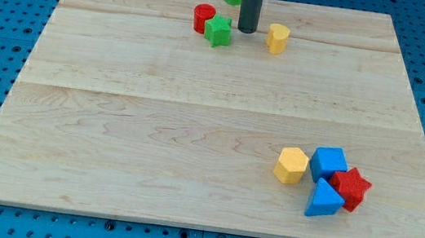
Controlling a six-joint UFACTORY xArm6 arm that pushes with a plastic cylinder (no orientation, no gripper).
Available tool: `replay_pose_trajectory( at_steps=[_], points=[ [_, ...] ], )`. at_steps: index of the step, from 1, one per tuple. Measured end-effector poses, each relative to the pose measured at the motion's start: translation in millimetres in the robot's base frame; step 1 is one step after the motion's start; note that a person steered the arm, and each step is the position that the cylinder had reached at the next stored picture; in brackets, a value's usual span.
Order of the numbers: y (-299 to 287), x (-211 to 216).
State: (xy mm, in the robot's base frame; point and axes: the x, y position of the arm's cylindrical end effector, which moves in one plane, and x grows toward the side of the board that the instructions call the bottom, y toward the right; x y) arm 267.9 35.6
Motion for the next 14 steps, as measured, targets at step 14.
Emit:
replay_pose_trajectory(
  at_steps=[14],
  points=[
    [-180.5,83.0]
  ],
)
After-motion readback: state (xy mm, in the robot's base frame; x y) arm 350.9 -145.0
